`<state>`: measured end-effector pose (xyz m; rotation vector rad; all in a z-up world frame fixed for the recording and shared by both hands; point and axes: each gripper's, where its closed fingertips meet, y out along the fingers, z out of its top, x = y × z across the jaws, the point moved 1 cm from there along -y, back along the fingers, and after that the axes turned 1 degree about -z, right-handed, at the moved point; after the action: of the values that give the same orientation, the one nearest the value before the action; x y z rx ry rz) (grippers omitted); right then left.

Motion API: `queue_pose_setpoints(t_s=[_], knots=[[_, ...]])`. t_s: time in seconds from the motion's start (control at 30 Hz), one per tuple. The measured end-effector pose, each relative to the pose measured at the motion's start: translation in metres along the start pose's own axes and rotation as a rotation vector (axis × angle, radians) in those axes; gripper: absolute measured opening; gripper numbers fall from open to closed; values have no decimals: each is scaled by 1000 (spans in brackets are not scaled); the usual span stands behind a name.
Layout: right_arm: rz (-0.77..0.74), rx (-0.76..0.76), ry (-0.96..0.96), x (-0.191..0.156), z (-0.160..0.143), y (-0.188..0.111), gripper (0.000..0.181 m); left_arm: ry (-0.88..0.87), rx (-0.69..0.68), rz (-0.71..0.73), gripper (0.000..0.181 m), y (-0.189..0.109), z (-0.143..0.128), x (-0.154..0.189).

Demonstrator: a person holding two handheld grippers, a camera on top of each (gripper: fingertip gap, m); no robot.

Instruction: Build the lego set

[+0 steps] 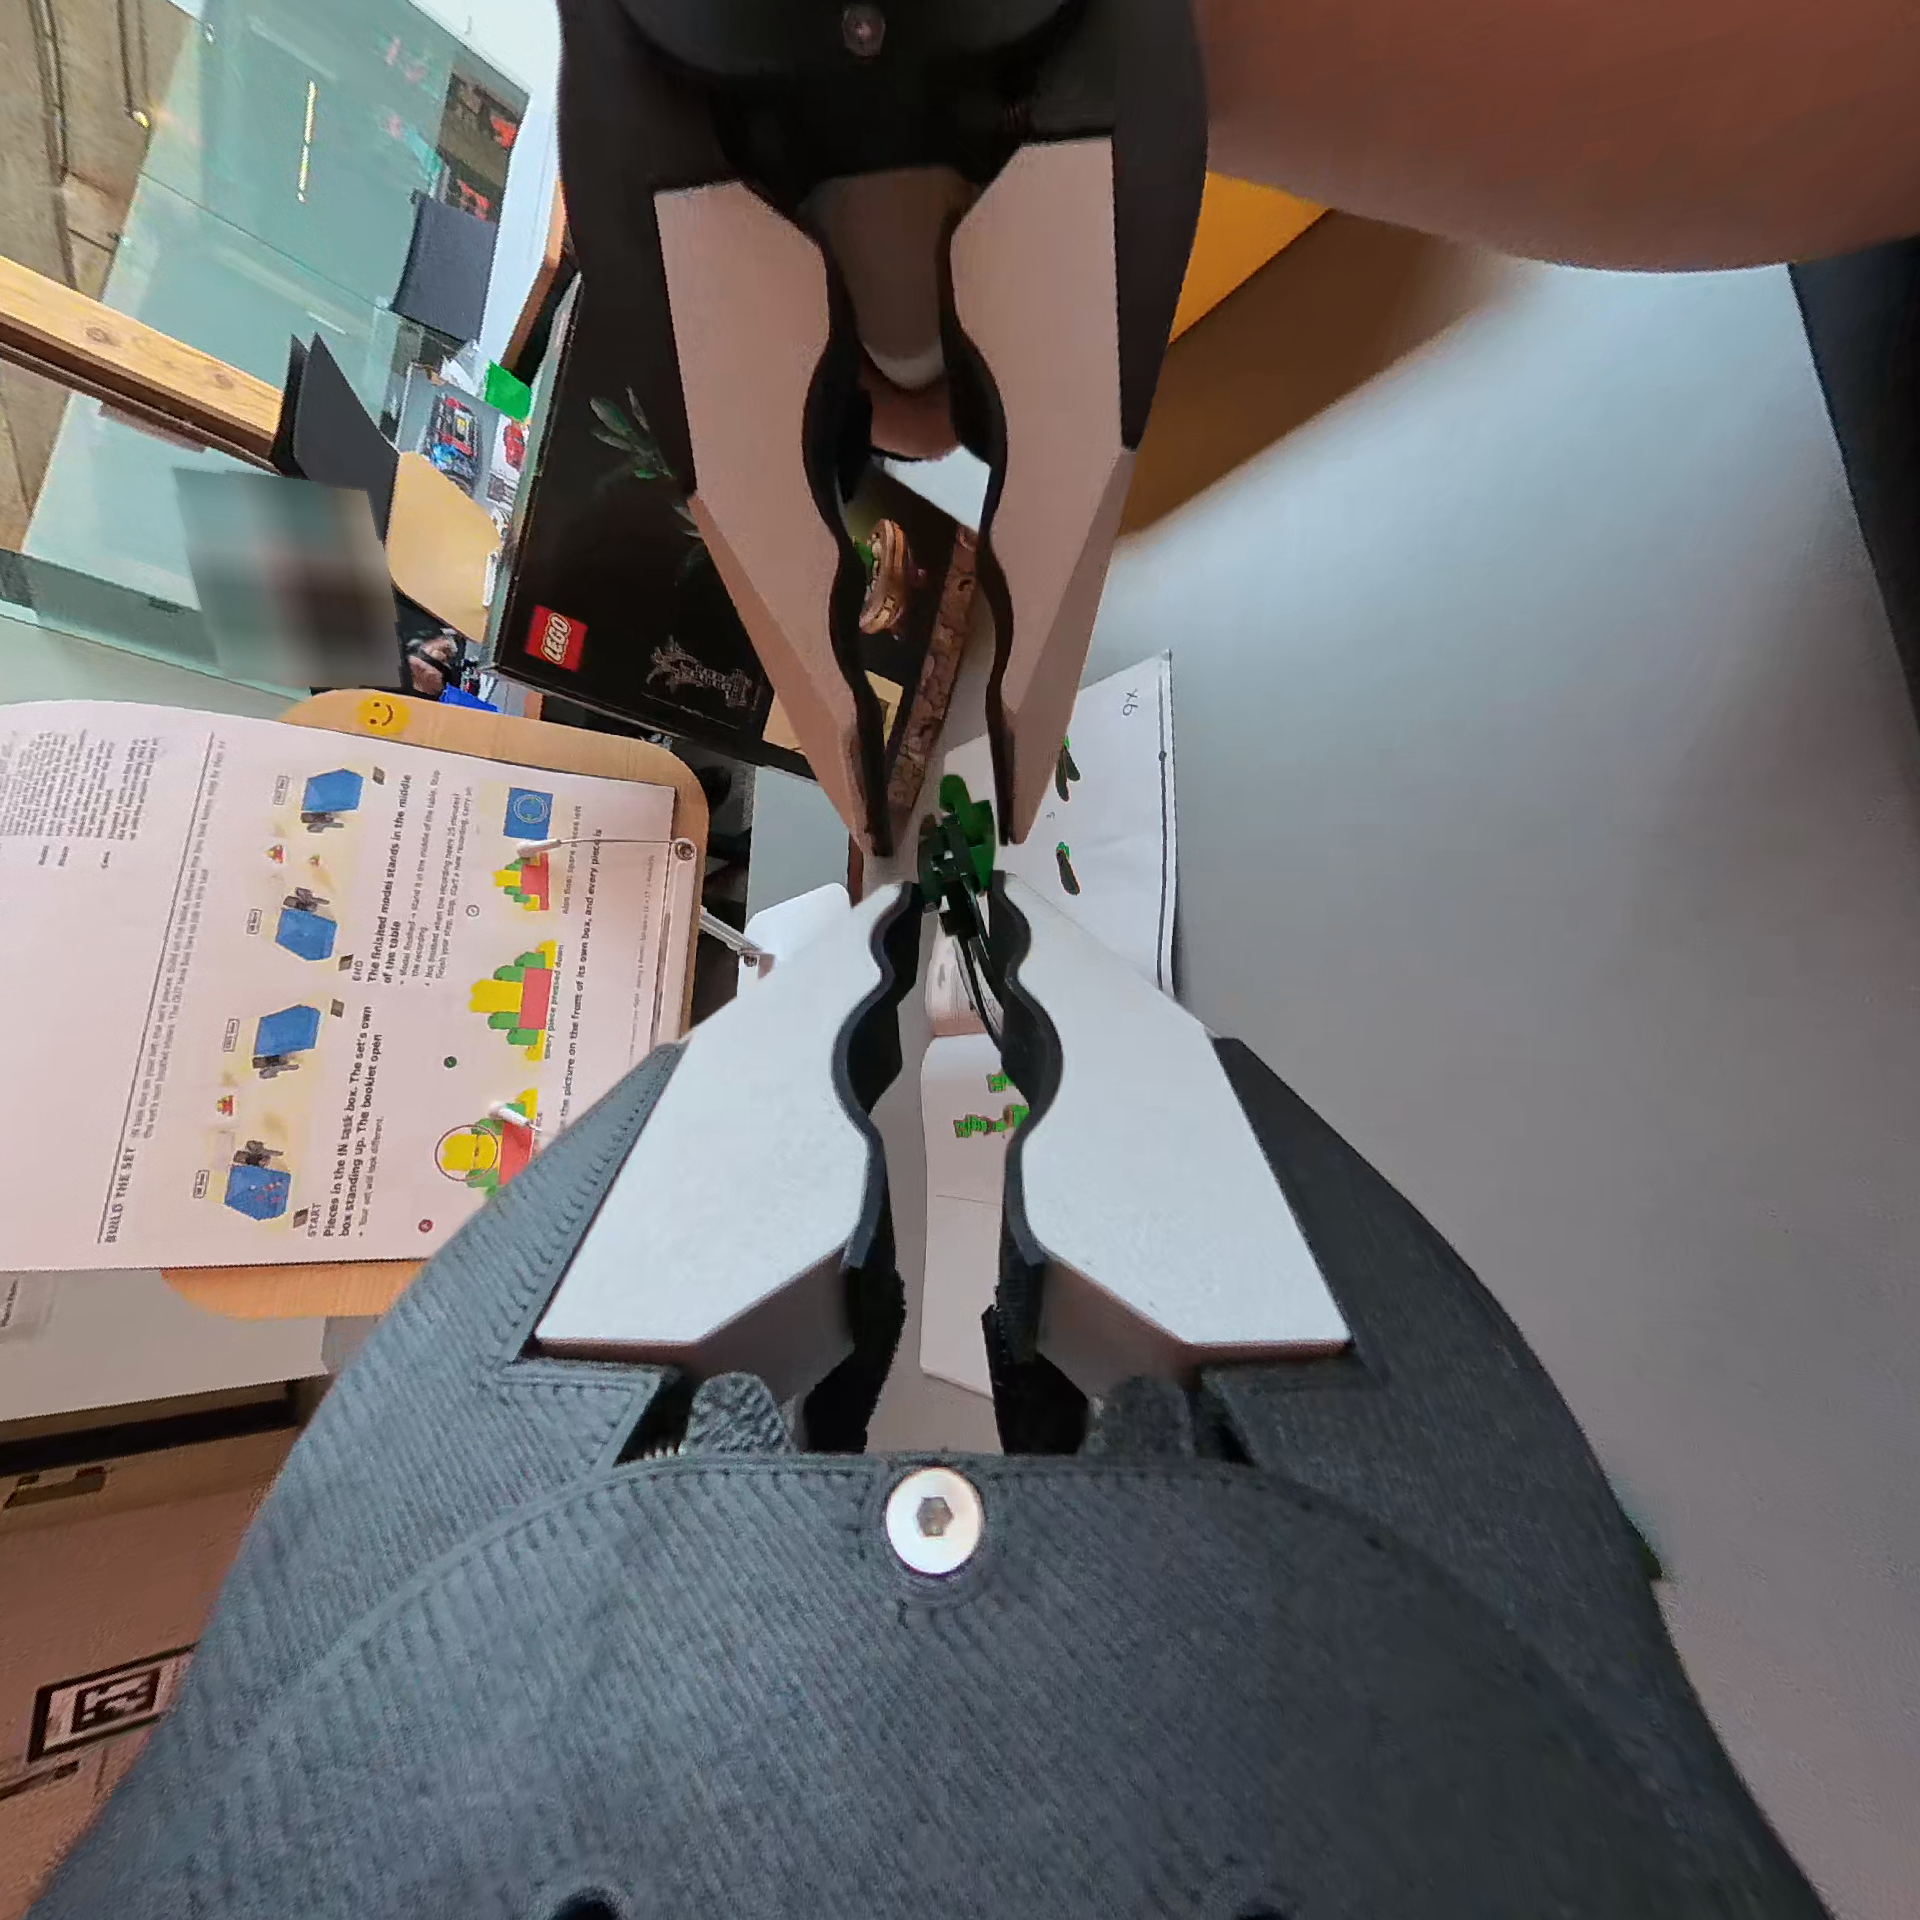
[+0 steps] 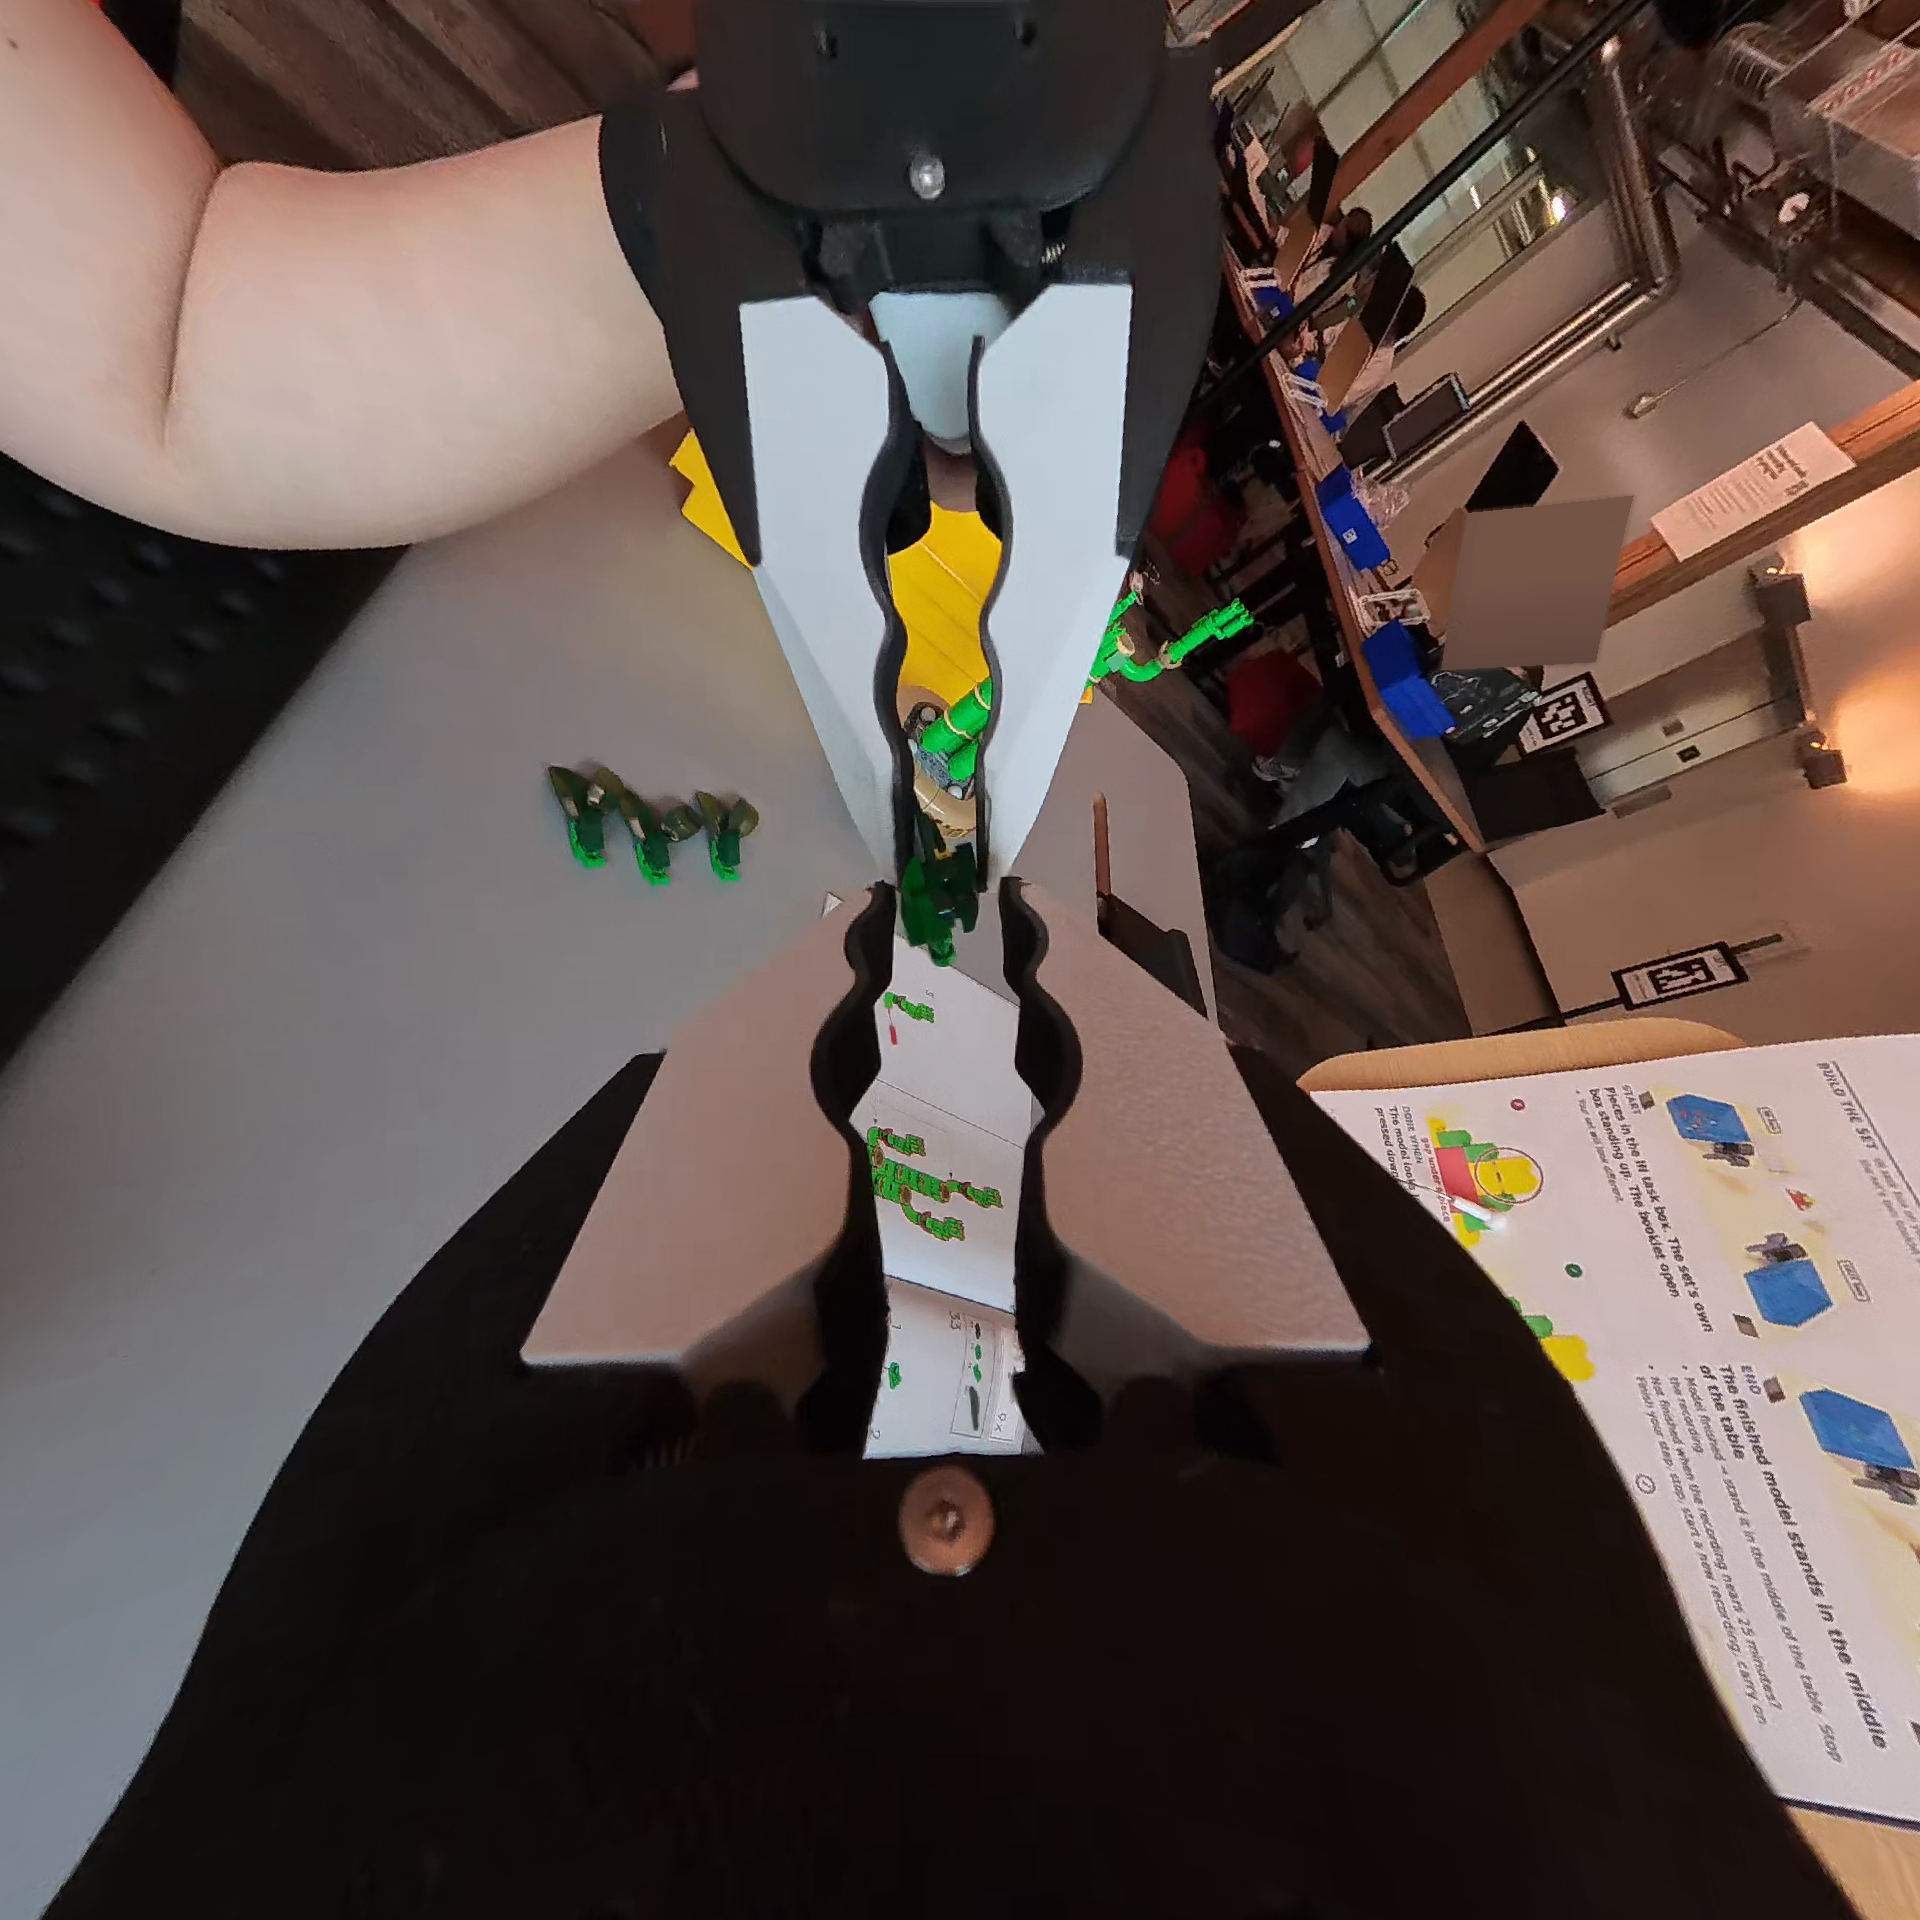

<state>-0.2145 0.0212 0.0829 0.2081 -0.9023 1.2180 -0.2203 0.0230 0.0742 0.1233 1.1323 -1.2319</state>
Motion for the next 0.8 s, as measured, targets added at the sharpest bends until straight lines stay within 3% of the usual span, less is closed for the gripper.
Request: queue_pose_setpoints(t_s=[0.07,0.8], knots=[[10,-2,-1,-2,0,0,13,1,2,0,11,-1,0,0],[8,15,-5,-1,9,4,12,-55,66,-42,11,-12,4,1]])
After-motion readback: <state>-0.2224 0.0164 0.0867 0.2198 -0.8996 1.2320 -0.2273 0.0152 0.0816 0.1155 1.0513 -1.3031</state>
